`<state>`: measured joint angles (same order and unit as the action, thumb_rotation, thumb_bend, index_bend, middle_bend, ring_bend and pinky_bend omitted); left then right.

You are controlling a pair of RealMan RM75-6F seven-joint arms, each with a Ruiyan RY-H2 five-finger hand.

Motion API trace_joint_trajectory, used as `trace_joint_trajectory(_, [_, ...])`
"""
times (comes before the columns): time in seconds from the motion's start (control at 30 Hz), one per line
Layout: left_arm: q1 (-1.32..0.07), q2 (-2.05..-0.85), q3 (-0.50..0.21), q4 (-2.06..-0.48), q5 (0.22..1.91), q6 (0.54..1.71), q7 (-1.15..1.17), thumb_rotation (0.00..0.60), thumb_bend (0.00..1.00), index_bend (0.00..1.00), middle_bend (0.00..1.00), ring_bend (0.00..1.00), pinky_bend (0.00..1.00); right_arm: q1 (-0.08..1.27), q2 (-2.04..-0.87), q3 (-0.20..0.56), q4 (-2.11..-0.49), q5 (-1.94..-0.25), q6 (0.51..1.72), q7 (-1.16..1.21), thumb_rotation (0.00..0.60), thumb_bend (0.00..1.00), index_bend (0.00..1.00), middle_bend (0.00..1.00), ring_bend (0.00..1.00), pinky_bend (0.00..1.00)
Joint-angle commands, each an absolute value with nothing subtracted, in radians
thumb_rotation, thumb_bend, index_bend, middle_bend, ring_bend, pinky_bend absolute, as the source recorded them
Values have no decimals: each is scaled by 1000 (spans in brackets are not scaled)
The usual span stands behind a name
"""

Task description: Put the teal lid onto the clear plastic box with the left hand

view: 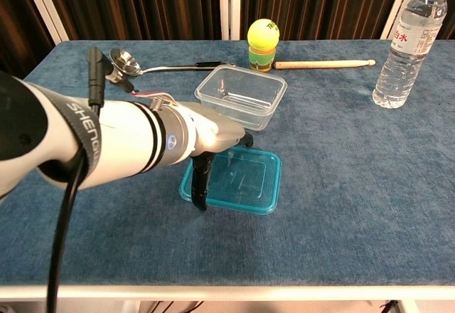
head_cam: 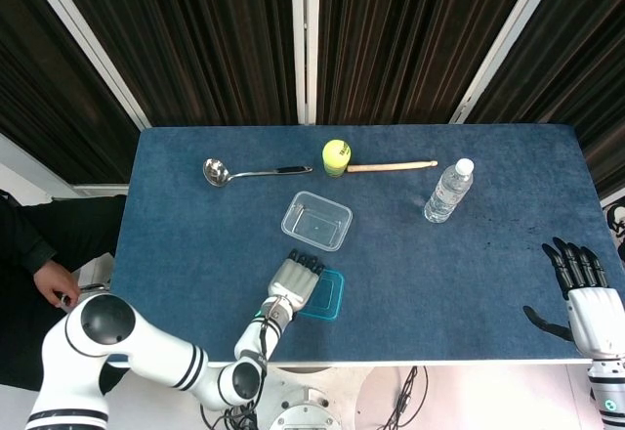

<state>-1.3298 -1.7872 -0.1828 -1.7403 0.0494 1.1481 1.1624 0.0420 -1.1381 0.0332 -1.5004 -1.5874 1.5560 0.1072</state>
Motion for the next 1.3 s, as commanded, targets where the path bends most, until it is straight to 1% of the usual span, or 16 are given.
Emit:
trace_joint_trajectory(0.03, [-1338,-1797,-190,-1724,33,1145,1168,600,0,6,0,0,32,41,-1138,33,-1497,-1586,1556,110,600,114,0,0,0,0])
trace_joint_trajectory(0.13, [-1341,-1809,-194,-1706,30,1144,1167,600,0,12,0,0,35,41,-1139,33,-1495,-1584,1554,114,600,114,0,0,0,0])
trace_joint_trajectory(0.2, [-1341,-1819,-196,-1693,38,1143,1159,600,0,51,8,0,43,42,-1140,33,-1494,-1584,1553,115,600,114,0,0,0,0])
trace_joint_trajectory(0.27, [-1338,-1832,-191,-1678,58,1147,1152,600,0,122,58,3,61,42,-1140,33,-1492,-1583,1551,116,600,114,0,0,0,0])
trace_joint_trajectory(0.3, [-1335,-1836,-190,-1676,71,1151,1145,600,0,166,101,19,78,42,-1141,32,-1491,-1582,1549,116,600,115,0,0,0,0])
trace_joint_trajectory(0.33, [-1331,-1837,-189,-1676,82,1155,1139,600,0,204,139,42,95,42,-1140,32,-1491,-1582,1548,117,600,114,0,0,0,0])
trace_joint_trajectory(0.4, [-1323,-1835,-182,-1683,105,1165,1131,600,11,283,225,128,131,42,-1139,33,-1491,-1581,1548,117,600,114,0,0,0,0])
trace_joint_trajectory(0.47, [-1318,-1828,-177,-1694,116,1168,1128,600,26,317,267,174,144,42,-1139,33,-1492,-1581,1549,116,600,114,0,0,0,0])
trace_joint_trajectory(0.67, [-1293,-1777,-150,-1761,185,1194,1118,600,46,337,293,197,147,44,-1138,31,-1500,-1587,1547,109,600,114,0,0,0,0])
trace_joint_trajectory(0.83, [-1238,-1651,-102,-1906,303,1256,1079,600,46,337,293,197,146,41,-1133,32,-1510,-1591,1556,103,600,115,0,0,0,0])
trace_joint_trajectory(0.9, [-1223,-1600,-87,-1942,350,1259,1068,600,46,337,293,197,140,42,-1132,32,-1514,-1593,1556,97,600,115,0,0,0,0])
trace_joint_trajectory(0.97, [-1215,-1547,-78,-1946,413,1233,1051,600,46,338,293,197,133,44,-1131,31,-1520,-1596,1554,90,600,114,0,0,0,0])
trace_joint_trajectory(1.07, [-1220,-1485,-80,-1897,502,1136,1011,600,46,341,292,197,116,47,-1129,29,-1534,-1604,1553,75,600,115,0,0,0,0])
trace_joint_trajectory(1.13, [-1232,-1455,-90,-1838,550,1033,964,600,46,341,288,195,108,45,-1126,29,-1546,-1605,1557,60,600,115,0,0,0,0])
trace_joint_trajectory(1.3, [-1280,-1440,-117,-1648,649,794,860,600,46,325,277,156,101,33,-1116,28,-1578,-1604,1572,25,600,114,0,0,0,0])
